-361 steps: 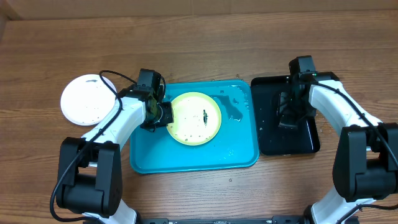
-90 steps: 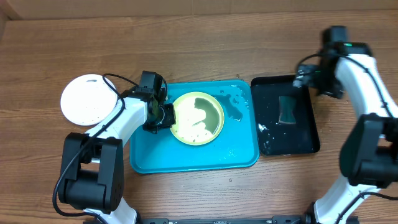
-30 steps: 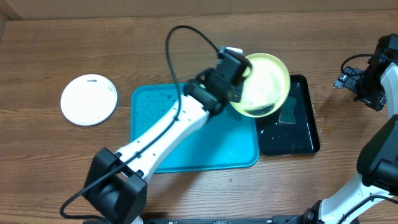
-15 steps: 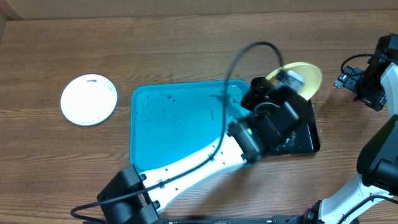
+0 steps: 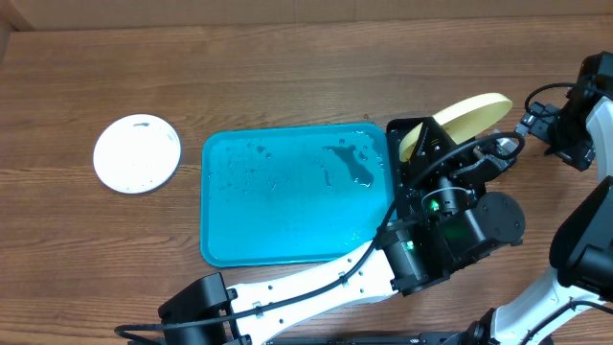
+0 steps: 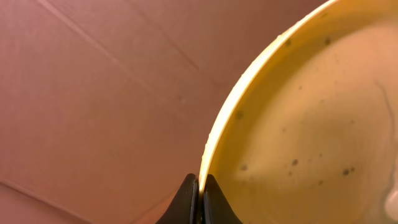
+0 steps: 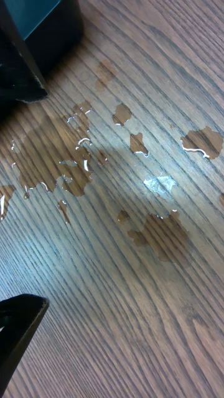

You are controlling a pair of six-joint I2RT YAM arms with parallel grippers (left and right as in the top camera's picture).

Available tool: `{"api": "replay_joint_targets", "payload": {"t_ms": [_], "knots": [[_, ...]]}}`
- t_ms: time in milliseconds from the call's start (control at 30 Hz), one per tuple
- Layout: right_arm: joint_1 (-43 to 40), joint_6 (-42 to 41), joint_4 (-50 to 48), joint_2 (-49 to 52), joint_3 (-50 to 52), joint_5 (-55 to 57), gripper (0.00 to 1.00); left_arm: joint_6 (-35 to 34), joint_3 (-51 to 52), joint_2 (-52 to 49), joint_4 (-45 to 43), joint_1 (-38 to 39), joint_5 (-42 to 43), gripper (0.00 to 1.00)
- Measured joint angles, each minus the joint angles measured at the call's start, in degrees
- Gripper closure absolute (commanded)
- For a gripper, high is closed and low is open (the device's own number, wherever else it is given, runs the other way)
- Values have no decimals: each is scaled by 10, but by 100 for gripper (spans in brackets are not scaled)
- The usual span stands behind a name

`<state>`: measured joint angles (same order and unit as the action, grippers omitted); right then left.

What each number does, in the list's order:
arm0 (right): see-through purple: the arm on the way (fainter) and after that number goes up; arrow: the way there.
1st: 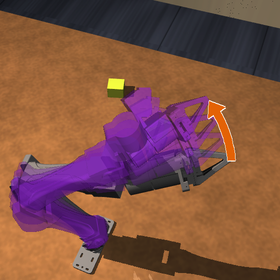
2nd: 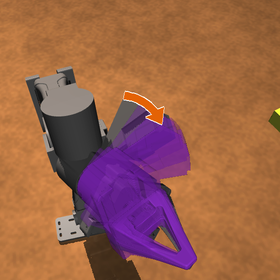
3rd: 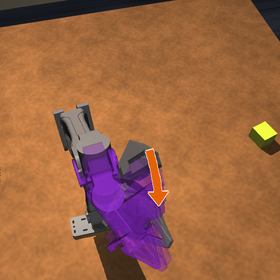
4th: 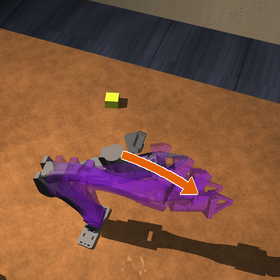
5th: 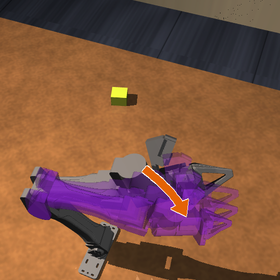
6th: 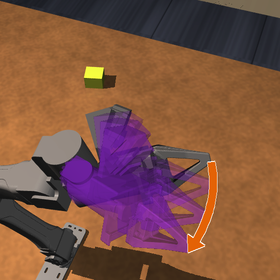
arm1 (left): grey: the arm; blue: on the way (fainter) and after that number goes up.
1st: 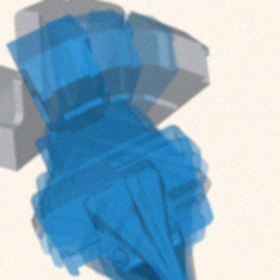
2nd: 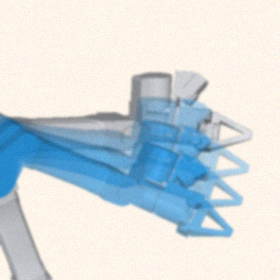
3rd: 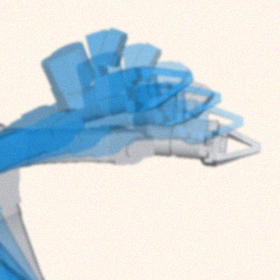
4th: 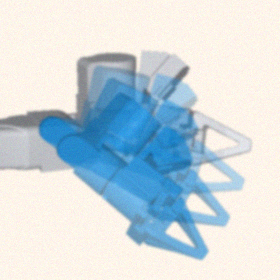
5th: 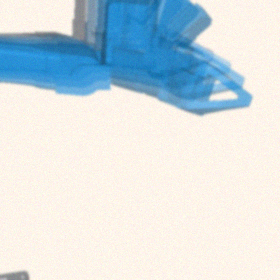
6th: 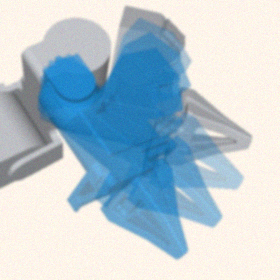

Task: Clean dirty plates on tray and stack at the side
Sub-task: 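Tilt the yellow plate over the black tray with the left gripper to drain, then swing the yellow plate left and lower it onto the white plates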

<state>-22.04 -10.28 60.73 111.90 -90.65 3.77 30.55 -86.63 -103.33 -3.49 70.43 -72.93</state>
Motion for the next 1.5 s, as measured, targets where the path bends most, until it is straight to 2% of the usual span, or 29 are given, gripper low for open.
{"api": "replay_joint_targets", "payload": {"t_ms": [200,400,533,600,700,833,1000,1133,1367,1500], "knots": [[0,0,0,0,0,0,0,14,0,0,-3,0,-11,96],[0,0,0,0,0,0,0,-4,0,0,-3,0,-11,96],[0,0,0,0,0,0,0,-64,0,0,45,0,-10,96],[0,0,0,0,0,0,0,-124,-2,0,104,0,-1,96],[0,0,0,0,0,0,0,-215,-3,-1,193,-1,48,96],[0,0,0,0,0,0,0,-310,-3,-1,257,-10,119,96],[0,0,0,0,0,0,0,-429,-2,-1,312,-43,195,96],[0,0,0,0,0,0,0,-489,-2,-1,329,-87,284,96],[0,0,0,0,0,0,0,-577,-2,-1,374,-215,511,96],[0,0,0,0,0,0,0,-619,-1,3,405,-332,643,96]]}}
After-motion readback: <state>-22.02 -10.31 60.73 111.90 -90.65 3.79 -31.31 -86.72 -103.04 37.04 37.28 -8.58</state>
